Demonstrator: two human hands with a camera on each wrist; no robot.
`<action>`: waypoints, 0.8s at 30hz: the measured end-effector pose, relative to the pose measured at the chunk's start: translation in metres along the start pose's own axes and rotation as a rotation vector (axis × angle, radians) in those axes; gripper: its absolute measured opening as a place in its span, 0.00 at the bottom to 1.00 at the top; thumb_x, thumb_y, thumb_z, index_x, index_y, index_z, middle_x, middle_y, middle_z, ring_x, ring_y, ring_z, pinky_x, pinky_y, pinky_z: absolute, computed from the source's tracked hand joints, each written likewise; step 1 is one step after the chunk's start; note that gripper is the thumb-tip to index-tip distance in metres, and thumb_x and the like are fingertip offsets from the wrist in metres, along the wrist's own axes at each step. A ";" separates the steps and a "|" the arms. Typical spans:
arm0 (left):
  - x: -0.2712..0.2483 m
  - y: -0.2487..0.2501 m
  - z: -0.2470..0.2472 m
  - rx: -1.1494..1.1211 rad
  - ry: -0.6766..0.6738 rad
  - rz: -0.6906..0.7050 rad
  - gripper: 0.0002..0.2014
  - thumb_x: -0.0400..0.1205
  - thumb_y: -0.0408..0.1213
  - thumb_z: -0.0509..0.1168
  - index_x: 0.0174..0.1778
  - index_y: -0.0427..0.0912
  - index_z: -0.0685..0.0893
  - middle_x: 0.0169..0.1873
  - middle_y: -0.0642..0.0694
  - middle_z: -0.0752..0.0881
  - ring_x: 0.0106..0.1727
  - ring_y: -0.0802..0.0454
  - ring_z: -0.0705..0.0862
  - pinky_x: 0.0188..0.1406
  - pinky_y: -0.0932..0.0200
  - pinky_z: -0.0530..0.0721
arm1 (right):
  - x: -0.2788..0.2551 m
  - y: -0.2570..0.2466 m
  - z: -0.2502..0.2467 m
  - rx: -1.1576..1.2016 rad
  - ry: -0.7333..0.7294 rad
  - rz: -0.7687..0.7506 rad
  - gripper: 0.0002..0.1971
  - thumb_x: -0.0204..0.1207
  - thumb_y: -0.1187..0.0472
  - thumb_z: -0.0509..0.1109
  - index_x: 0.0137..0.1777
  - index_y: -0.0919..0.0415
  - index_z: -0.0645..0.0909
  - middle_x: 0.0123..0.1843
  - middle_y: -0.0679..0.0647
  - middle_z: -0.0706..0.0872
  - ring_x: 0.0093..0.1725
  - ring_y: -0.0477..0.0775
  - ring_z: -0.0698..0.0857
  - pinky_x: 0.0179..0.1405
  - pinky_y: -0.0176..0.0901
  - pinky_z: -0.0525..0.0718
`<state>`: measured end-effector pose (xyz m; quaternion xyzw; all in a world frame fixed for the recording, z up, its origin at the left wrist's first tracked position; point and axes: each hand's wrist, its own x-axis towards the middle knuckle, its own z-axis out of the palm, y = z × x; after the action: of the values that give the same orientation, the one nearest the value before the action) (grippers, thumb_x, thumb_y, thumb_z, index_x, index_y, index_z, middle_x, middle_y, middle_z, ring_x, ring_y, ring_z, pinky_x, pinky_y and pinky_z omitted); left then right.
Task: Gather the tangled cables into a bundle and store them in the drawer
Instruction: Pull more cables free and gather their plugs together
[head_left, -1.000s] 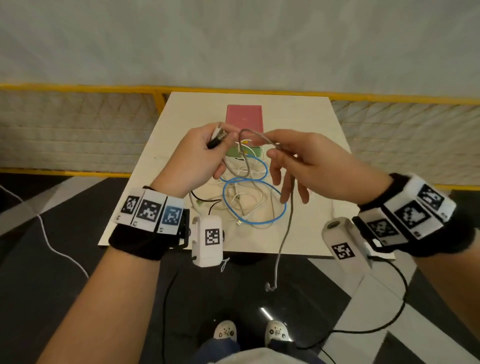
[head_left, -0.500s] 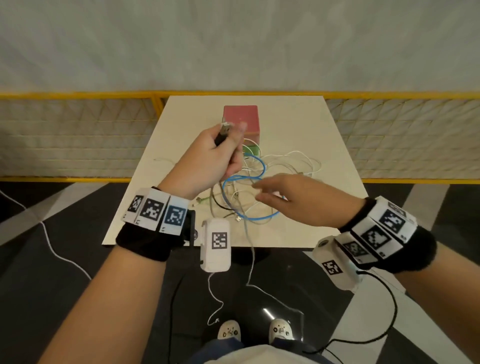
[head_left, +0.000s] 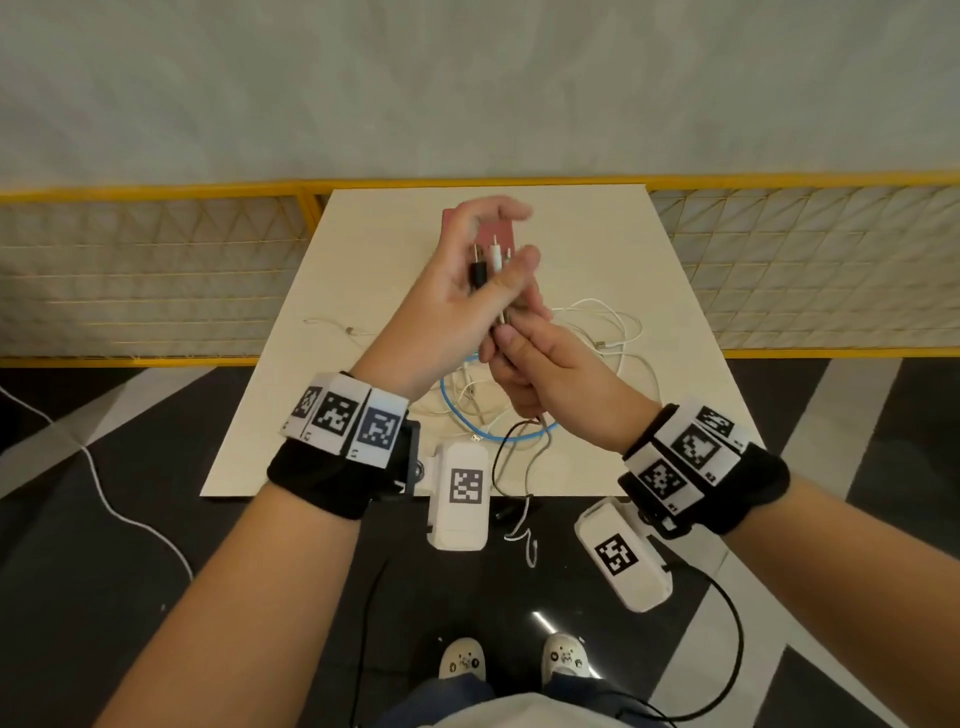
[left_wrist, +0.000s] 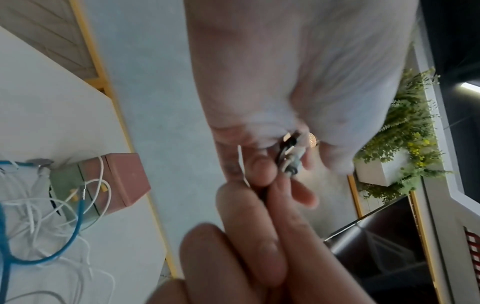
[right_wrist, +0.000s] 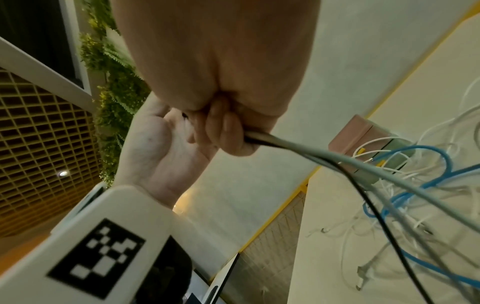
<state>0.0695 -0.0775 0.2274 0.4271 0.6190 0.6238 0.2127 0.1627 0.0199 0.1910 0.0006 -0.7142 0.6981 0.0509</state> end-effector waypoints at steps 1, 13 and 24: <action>0.001 -0.001 -0.001 -0.045 -0.012 0.005 0.06 0.90 0.40 0.53 0.60 0.44 0.72 0.35 0.46 0.84 0.39 0.43 0.87 0.17 0.62 0.73 | 0.000 0.001 -0.002 -0.018 0.003 -0.010 0.13 0.88 0.63 0.46 0.46 0.62 0.71 0.29 0.52 0.61 0.24 0.48 0.56 0.21 0.40 0.55; 0.016 -0.010 0.007 -0.180 0.030 -0.186 0.33 0.80 0.53 0.65 0.80 0.51 0.61 0.58 0.44 0.90 0.56 0.51 0.90 0.47 0.62 0.83 | 0.016 0.005 -0.016 -0.042 0.135 -0.085 0.13 0.87 0.63 0.49 0.46 0.68 0.71 0.29 0.54 0.66 0.22 0.39 0.62 0.19 0.29 0.63; 0.033 -0.023 -0.016 -0.191 0.357 -0.092 0.24 0.91 0.48 0.48 0.28 0.45 0.65 0.19 0.54 0.66 0.18 0.55 0.66 0.20 0.61 0.68 | 0.027 0.060 -0.028 -0.618 -0.098 0.063 0.11 0.87 0.63 0.49 0.45 0.64 0.68 0.38 0.53 0.75 0.39 0.55 0.80 0.40 0.35 0.77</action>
<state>0.0324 -0.0570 0.2163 0.2590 0.6039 0.7351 0.1671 0.1340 0.0515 0.1334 -0.0032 -0.8938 0.4485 -0.0075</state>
